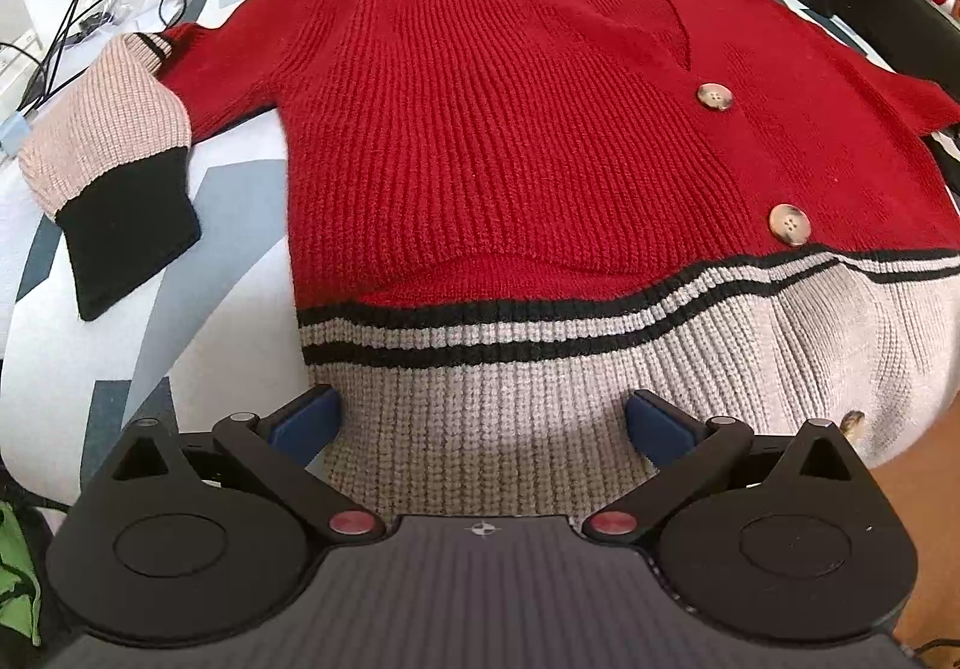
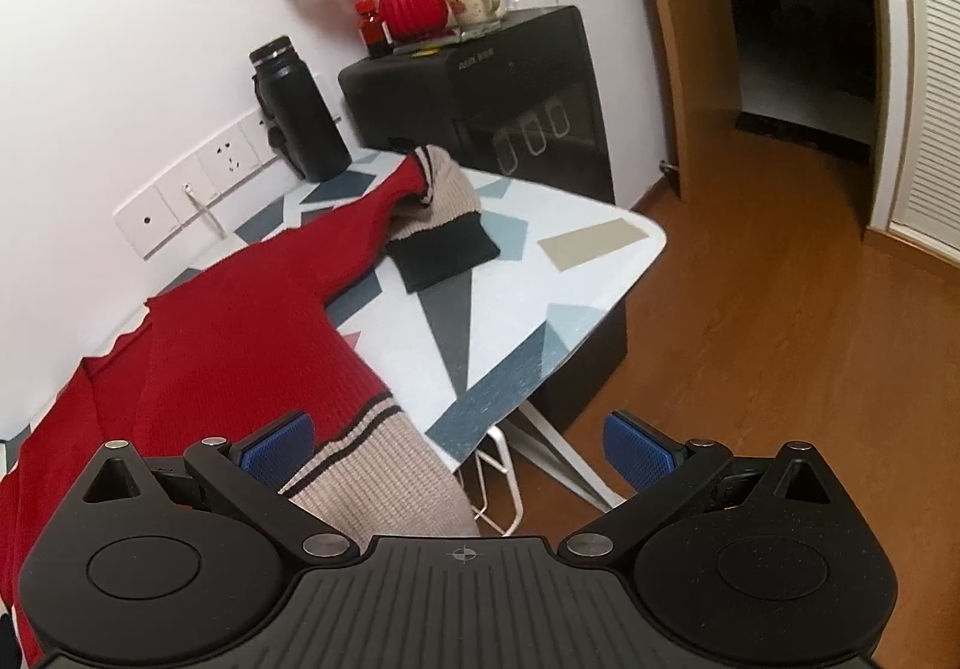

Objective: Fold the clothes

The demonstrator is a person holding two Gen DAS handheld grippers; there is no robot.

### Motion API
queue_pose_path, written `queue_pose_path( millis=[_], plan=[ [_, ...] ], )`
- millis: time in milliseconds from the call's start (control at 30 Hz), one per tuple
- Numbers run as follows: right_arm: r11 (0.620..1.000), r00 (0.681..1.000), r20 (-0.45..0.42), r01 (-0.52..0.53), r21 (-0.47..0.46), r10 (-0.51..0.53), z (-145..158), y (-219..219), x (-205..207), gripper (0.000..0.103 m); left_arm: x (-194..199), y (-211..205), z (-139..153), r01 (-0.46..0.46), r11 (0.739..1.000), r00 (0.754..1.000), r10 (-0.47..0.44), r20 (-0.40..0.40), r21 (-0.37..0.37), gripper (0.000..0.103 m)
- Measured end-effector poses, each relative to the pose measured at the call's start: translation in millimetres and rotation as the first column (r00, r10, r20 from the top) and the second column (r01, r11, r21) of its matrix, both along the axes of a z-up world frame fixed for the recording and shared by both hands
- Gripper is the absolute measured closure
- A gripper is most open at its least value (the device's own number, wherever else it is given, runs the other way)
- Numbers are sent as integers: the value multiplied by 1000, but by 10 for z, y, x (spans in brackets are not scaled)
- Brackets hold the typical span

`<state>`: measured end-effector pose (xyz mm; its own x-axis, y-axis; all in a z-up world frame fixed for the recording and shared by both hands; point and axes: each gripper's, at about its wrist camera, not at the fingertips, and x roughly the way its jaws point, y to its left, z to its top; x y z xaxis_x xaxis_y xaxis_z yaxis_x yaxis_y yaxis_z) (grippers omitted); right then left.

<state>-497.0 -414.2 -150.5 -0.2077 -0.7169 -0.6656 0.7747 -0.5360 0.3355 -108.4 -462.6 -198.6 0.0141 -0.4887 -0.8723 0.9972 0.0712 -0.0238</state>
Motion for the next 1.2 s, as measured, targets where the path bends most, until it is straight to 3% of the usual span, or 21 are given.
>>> queue_pose_path(
  millis=[600, 767, 1200],
  plan=[
    [991, 992, 12, -127, 47, 127, -9, -325, 391, 1, 51, 31, -16, 43, 999, 999, -43, -11, -21, 0],
    [990, 994, 0, -113, 83, 113, -32, -343, 432, 1, 53, 44, -20, 68, 997, 998, -69, -8, -39, 0],
    [986, 987, -45, -149, 76, 153, 104, -341, 572, 1, 68, 77, -36, 80, 995, 997, -80, -7, -59, 0]
  ],
)
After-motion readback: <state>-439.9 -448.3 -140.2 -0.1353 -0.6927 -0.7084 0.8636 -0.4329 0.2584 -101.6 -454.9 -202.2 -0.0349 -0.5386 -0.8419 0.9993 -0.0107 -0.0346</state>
